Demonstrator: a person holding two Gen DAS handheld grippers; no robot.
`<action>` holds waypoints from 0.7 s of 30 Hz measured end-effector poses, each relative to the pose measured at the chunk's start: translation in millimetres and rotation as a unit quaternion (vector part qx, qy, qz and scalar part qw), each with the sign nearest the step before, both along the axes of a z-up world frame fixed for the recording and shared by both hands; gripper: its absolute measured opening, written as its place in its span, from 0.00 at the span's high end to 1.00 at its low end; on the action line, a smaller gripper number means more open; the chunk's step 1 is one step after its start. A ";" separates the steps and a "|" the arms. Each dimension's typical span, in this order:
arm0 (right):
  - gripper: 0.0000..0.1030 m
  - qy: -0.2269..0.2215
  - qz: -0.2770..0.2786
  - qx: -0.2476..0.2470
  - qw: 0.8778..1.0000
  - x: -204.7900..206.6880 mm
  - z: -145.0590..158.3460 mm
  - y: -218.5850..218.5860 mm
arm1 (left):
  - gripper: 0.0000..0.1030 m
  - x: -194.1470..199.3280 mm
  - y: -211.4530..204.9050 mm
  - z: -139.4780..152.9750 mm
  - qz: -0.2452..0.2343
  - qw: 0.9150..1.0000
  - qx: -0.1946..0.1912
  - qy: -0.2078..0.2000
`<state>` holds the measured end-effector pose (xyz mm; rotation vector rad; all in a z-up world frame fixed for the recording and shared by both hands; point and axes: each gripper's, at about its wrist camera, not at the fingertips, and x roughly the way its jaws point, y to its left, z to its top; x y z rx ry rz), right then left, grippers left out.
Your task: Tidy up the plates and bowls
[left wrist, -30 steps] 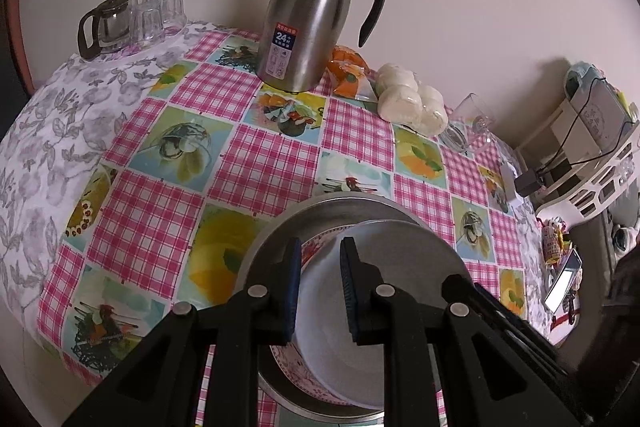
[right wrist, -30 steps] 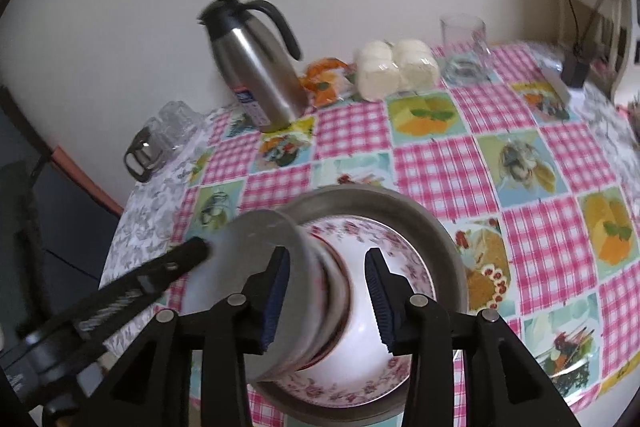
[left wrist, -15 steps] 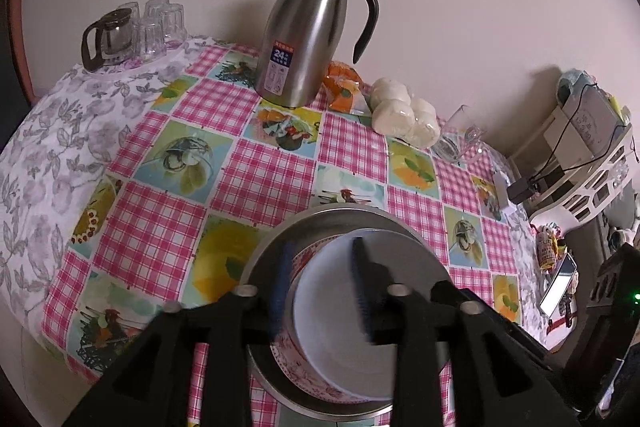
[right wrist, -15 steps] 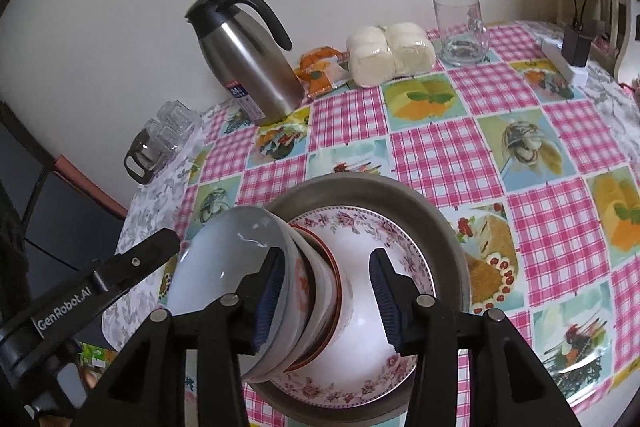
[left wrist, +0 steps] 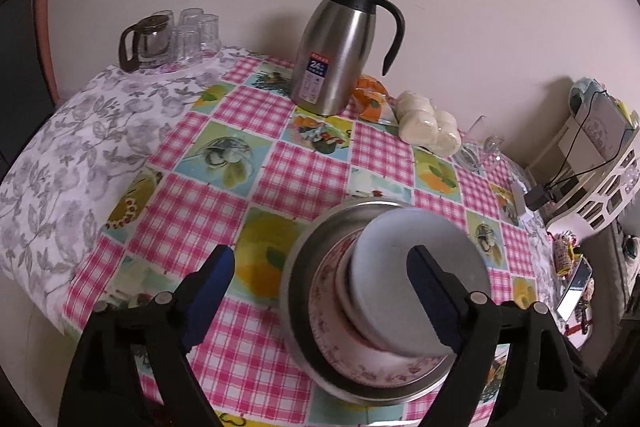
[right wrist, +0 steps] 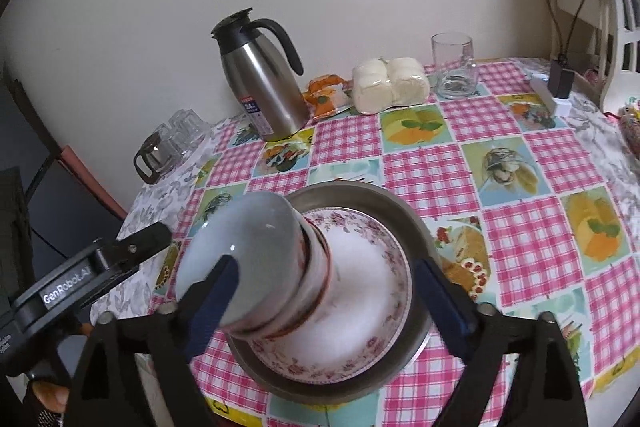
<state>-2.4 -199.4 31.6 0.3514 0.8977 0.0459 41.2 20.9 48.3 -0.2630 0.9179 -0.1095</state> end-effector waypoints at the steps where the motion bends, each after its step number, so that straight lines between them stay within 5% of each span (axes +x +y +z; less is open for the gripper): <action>1: 0.02 -0.001 -0.002 0.000 1.000 -3.7 -1.0 -1.1 | 0.14 -1.9 0.9 -1.7 0.001 1.000 0.001 0.001; 5: 0.00 -0.007 -0.006 0.000 1.000 -18.4 -4.1 -4.6 | 0.04 -13.5 3.2 -10.2 0.000 1.000 0.013 0.008; 21: 0.00 0.030 -0.025 -0.052 0.998 -63.3 -43.1 -10.3 | 0.04 -59.8 -2.1 -45.4 -0.030 0.995 0.092 0.036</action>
